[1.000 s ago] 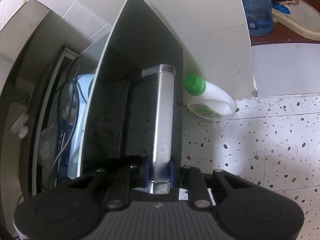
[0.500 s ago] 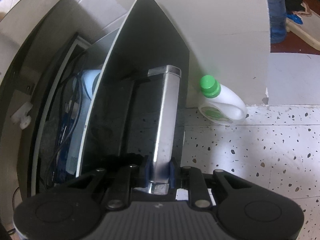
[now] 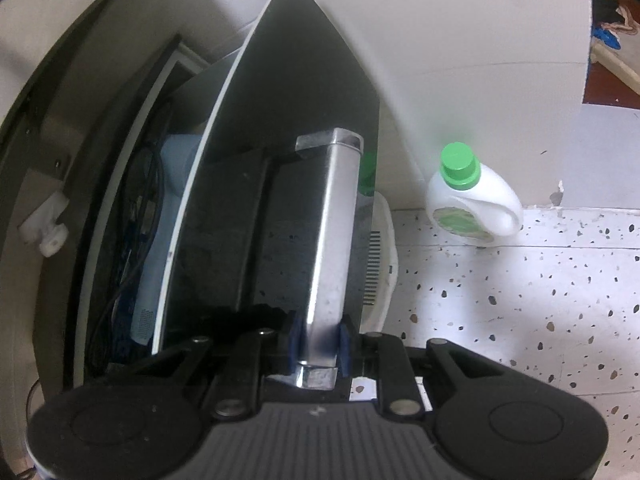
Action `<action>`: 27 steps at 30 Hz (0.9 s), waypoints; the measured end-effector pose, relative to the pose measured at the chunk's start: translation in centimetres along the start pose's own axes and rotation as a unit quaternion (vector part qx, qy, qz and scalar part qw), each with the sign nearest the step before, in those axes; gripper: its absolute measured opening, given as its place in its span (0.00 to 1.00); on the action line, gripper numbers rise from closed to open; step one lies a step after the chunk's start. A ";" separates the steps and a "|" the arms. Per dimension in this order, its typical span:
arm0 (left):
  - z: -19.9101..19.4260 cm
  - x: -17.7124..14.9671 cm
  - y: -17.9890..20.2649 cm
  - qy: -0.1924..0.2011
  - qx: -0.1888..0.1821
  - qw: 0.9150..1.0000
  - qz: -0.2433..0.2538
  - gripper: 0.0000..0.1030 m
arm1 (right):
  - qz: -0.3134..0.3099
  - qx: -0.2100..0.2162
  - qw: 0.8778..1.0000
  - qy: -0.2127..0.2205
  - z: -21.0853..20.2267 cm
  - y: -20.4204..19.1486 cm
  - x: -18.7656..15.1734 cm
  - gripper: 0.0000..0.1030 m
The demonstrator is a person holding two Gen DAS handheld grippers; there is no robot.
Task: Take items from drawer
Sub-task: 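Push the drawer shut by its silver handle with the right tool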
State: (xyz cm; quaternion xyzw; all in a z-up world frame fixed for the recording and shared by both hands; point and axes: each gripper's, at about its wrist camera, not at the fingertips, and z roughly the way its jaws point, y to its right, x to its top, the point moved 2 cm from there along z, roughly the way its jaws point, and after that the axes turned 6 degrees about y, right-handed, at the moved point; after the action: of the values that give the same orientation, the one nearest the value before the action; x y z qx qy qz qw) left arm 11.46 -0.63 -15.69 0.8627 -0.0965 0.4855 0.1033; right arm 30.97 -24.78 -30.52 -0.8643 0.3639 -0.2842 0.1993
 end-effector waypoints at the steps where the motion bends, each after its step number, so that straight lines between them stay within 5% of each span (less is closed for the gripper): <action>1: 0.0 0.0 -0.1 0.000 0.001 1.000 0.001 0.73 | 0.000 0.000 1.000 0.000 0.2 -0.4 0.0 0.18; 27: 0.7 0.6 -3.4 0.002 0.017 1.000 -0.019 0.73 | -0.003 0.001 1.000 -0.016 5.3 -7.4 -0.1 0.18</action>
State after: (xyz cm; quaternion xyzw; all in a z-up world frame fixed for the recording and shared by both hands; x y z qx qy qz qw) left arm 13.23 2.43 -15.80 0.8650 -0.0713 0.4870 0.0978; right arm 38.13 -19.11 -30.47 -0.8696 0.3582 -0.2708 0.2051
